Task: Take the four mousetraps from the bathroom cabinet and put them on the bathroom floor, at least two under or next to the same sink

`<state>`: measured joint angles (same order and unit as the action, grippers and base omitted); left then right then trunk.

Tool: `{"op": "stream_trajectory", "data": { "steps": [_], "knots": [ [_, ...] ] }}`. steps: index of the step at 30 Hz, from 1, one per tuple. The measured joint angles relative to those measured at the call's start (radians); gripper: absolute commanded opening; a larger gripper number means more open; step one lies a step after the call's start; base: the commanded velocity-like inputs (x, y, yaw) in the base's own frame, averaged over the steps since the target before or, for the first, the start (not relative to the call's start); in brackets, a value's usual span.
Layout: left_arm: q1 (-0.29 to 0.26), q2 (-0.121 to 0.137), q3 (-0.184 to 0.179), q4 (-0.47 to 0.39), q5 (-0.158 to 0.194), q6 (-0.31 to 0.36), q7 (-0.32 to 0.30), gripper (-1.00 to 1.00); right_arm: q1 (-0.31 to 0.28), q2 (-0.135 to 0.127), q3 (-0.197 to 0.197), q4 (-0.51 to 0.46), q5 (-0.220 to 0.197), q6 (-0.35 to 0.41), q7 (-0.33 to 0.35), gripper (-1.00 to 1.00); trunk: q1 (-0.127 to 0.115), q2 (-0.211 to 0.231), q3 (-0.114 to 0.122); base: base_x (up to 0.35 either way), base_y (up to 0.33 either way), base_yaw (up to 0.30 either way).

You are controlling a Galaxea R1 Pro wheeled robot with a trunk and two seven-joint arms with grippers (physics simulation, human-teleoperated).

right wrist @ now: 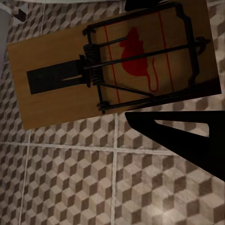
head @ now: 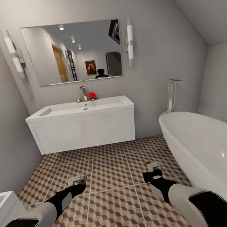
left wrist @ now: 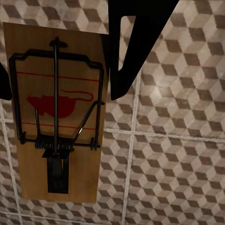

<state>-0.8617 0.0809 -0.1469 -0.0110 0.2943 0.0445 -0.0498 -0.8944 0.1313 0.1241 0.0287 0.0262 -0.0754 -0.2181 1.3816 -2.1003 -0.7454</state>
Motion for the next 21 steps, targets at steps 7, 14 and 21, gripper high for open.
{"op": "stream_trajectory", "data": {
  "steps": [7,14,21],
  "knots": [
    [0.000,-0.001,0.000,0.000,-0.002,-0.001,0.000,-1.00,0.001,0.000,0.000,0.000,0.002,-0.002,0.011,-1.00,0.027,-0.049,-0.022,0.000,0.000,0.000],
    [0.000,0.000,0.000,0.000,-0.004,-0.001,0.000,-1.00,0.001,-0.005,0.000,0.000,0.003,-0.002,0.084,-1.00,0.054,-0.098,-0.044,0.000,0.000,0.000],
    [0.000,-0.001,0.000,0.000,-0.004,-0.001,0.000,-1.00,0.002,-0.009,0.001,0.000,0.003,-0.003,0.118,-1.00,0.081,-0.147,-0.066,0.000,0.000,0.000]
  ]
}}
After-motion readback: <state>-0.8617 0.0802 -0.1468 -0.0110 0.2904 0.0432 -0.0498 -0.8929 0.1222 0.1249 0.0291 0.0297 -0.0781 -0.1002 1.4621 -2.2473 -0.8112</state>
